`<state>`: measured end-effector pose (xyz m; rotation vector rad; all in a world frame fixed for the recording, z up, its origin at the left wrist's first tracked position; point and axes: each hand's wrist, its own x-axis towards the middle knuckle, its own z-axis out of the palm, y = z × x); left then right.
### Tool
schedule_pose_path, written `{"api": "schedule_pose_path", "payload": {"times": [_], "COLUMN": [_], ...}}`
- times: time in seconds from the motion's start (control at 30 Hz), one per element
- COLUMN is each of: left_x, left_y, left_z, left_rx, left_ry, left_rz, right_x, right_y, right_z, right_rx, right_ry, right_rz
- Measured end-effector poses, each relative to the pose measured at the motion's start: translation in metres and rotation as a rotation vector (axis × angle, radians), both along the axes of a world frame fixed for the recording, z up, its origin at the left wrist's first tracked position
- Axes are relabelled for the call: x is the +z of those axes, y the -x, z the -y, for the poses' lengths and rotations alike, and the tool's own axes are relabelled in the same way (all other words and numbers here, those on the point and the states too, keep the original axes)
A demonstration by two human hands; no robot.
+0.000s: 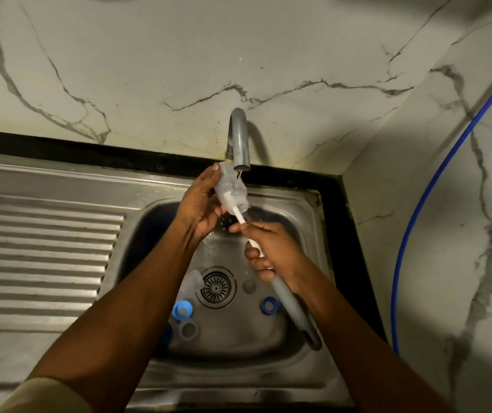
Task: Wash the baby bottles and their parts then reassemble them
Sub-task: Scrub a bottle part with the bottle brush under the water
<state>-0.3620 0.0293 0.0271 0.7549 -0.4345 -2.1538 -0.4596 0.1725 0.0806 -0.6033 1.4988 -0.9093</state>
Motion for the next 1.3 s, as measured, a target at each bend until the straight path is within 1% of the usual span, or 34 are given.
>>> {"api": "schedule_pose_path", "payload": {"times": [0.03, 0.07, 0.1, 0.13, 0.2, 0.23, 0.27, 0.3, 0.33, 0.43, 0.47, 0.5, 0.53, 0.57, 0.6, 0.63, 0.67, 0.7, 0.73, 0.8, 0.83, 0.87, 0.9, 0.93, 0.97, 1.0, 1.03, 1.07, 1.1, 1.13, 1.2, 1.23, 1.27, 1.3], "left_x": [-0.003, -0.003, -0.003, -0.002, -0.006, -0.006, -0.006, -0.003, -0.002, -0.006, -0.009, -0.009, -0.009, -0.006, -0.007, -0.006, -0.007, -0.009, -0.01, -0.012, -0.016, -0.021, -0.023, -0.024, -0.024, -0.024, -0.022, -0.02, -0.021, -0.018, -0.02, -0.024, -0.026, -0.027], "left_y": [-0.003, -0.003, -0.001, 0.003, 0.015, 0.019, 0.021, 0.022, 0.021, 0.006, 0.002, 0.001, 0.001, 0.005, 0.011, 0.016, 0.019, 0.019, 0.017, 0.006, 0.001, -0.002, -0.005, -0.004, 0.0, 0.006, 0.011, 0.014, 0.014, 0.012, 0.003, -0.001, -0.005, -0.007], "left_z": [0.002, 0.003, 0.002, 0.0, -0.004, -0.005, -0.005, -0.007, -0.006, 0.005, 0.009, 0.009, 0.006, 0.002, -0.001, -0.003, -0.004, -0.003, -0.003, -0.003, 0.001, 0.005, 0.004, 0.001, 0.0, -0.001, -0.002, -0.003, -0.001, -0.002, 0.0, 0.004, 0.005, 0.004], "left_rx": [-0.043, -0.082, -0.116, -0.122, -0.076, -0.029, -0.006, -0.026, -0.069, -0.037, -0.034, -0.054, -0.075, -0.072, -0.031, 0.047, 0.091, 0.068, 0.004, -0.019, 0.006, 0.0, -0.022, -0.049, -0.062, -0.029, 0.027, 0.051, 0.041, 0.039, 0.042, 0.029, 0.005, -0.025], "left_ry": [-0.07, -0.134, -0.164, -0.142, -0.054, -0.001, 0.049, 0.072, 0.032, -0.126, -0.144, -0.128, -0.09, -0.031, 0.019, 0.052, 0.074, 0.079, 0.051, -0.109, -0.159, -0.177, -0.174, -0.147, -0.099, -0.056, -0.044, -0.029, -0.016, -0.034, -0.125, -0.158, -0.175, -0.161], "left_rz": [-0.095, -0.177, -0.215, -0.159, 0.084, 0.227, 0.297, 0.279, 0.172, -0.141, -0.209, -0.261, -0.242, -0.127, 0.066, 0.252, 0.349, 0.328, 0.207, -0.09, -0.2, -0.287, -0.317, -0.268, -0.132, 0.076, 0.272, 0.371, 0.347, 0.224, -0.076, -0.187, -0.268, -0.287], "right_x": [0.003, 0.002, -0.003, -0.008, -0.018, -0.022, -0.025, -0.026, -0.023, -0.003, 0.002, 0.0, -0.003, -0.008, -0.012, -0.015, -0.017, -0.016, -0.015, -0.01, -0.005, -0.003, -0.005, -0.008, -0.013, -0.019, -0.025, -0.027, -0.027, -0.025, -0.017, -0.013, -0.011, -0.011], "right_y": [0.001, 0.002, 0.002, 0.002, 0.003, 0.004, 0.002, 0.0, -0.001, -0.002, 0.0, 0.003, 0.004, 0.004, 0.004, 0.004, 0.002, -0.001, -0.003, -0.007, -0.008, -0.007, -0.005, -0.002, 0.001, 0.004, 0.005, 0.003, 0.0, -0.003, -0.006, -0.006, -0.004, -0.003], "right_z": [-0.002, -0.004, -0.005, -0.004, -0.002, -0.003, -0.004, -0.003, -0.002, -0.002, -0.004, -0.006, -0.006, -0.005, -0.003, -0.002, -0.001, 0.0, 0.001, 0.001, -0.001, -0.004, -0.006, -0.005, -0.002, 0.0, 0.0, -0.001, 0.001, 0.002, 0.004, 0.002, 0.0, -0.001], "right_rx": [0.013, 0.038, 0.055, 0.089, 0.212, 0.263, 0.256, 0.209, 0.157, 0.066, 0.075, 0.095, 0.129, 0.199, 0.285, 0.349, 0.342, 0.283, 0.217, 0.109, 0.102, 0.111, 0.133, 0.163, 0.24, 0.342, 0.394, 0.371, 0.309, 0.234, 0.135, 0.123, 0.132, 0.162], "right_ry": [-0.012, -0.02, -0.023, -0.018, -0.008, -0.006, -0.003, 0.005, 0.016, -0.016, -0.018, -0.017, -0.007, 0.003, 0.006, -0.007, -0.018, -0.011, 0.009, 0.008, -0.009, -0.021, -0.028, -0.022, -0.012, -0.011, -0.021, -0.024, -0.012, 0.009, 0.004, -0.005, -0.012, -0.013], "right_rz": [0.191, 0.264, 0.207, -0.007, -0.689, -0.949, -1.08, -1.055, -0.895, -0.035, 0.122, 0.143, 0.009, -0.29, -0.657, -0.962, -1.134, -1.124, -0.944, -0.306, -0.046, 0.083, 0.07, -0.089, -0.413, -0.789, -1.059, -1.168, -1.111, -0.901, -0.284, -0.047, 0.048, -0.011]}}
